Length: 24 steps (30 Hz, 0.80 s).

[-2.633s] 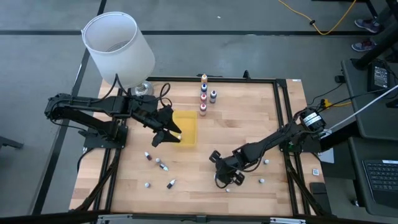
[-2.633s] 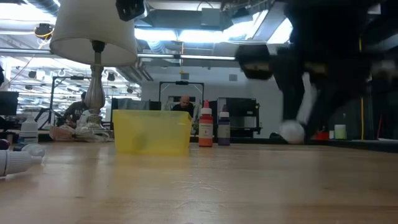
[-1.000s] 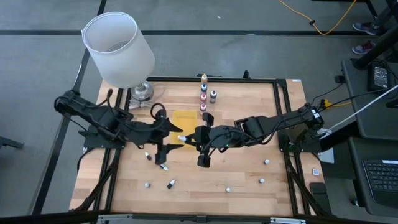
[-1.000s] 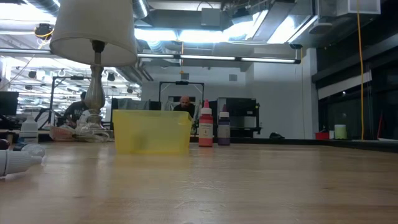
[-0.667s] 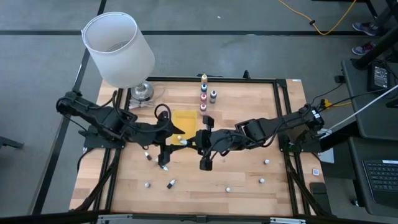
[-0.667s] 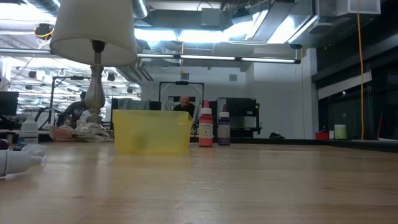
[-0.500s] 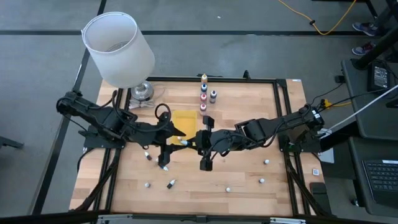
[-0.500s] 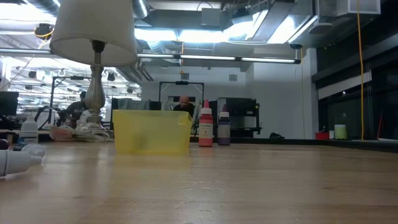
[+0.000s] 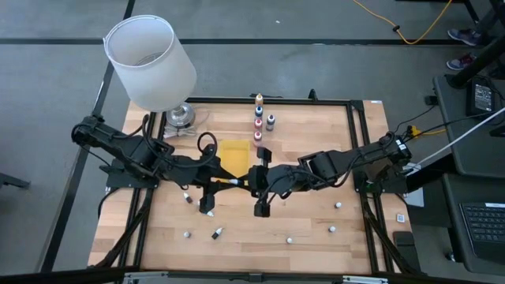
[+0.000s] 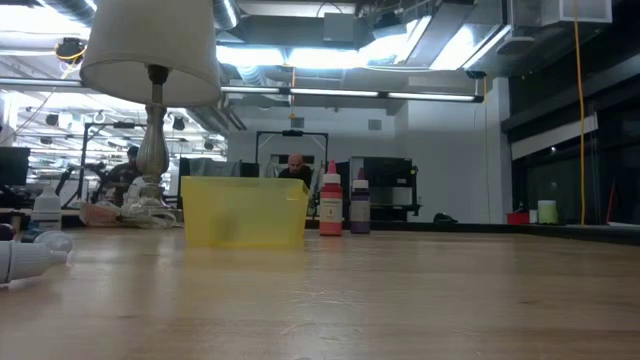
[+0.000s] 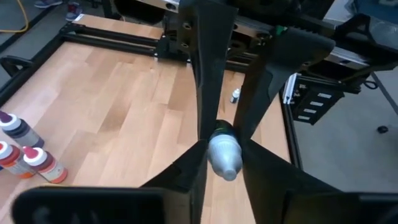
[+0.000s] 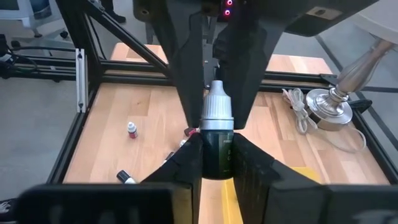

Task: Pick & Place food coloring
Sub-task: Put the small dark green bottle into the yellow bin

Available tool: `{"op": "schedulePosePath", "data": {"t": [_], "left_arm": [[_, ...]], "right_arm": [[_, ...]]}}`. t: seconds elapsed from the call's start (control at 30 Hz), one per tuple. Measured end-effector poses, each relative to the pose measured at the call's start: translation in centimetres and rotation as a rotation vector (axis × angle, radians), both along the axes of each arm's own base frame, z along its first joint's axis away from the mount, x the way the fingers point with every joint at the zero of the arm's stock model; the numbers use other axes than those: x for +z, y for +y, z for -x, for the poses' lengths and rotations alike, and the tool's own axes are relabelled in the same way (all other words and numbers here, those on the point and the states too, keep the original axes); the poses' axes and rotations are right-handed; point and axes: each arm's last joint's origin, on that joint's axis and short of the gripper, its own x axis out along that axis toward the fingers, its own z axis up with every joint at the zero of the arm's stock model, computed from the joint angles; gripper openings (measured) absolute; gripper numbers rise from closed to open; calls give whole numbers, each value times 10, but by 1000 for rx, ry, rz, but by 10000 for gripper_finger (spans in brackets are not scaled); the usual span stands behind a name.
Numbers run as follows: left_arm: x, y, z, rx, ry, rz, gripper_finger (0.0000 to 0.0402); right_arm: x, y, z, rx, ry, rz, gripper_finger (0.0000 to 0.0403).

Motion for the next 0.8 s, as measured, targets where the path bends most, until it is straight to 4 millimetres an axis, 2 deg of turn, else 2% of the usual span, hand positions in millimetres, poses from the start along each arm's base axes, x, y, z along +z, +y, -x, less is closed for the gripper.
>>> {"op": "schedulePosePath", "data": {"t": [0.2, 0.4, 0.57, 0.67, 0.8], "left_arm": [[0, 0, 0, 1, 1, -1, 58], [-1, 1, 0, 15, 6, -16, 56], [-2, 3, -2, 25, 9, -35, 56], [-3, 9, 0, 19, 37, -47, 56], [-3, 10, -1, -20, 48, -39, 55]], "right_arm": [[0, 0, 0, 1, 1, 3, 83], [-3, -1, 2, 22, 36, 56, 84], [1, -3, 11, -13, 68, 94, 88], [2, -6, 19, -21, 102, 111, 103], [2, -7, 26, -47, 139, 81, 144]]}}
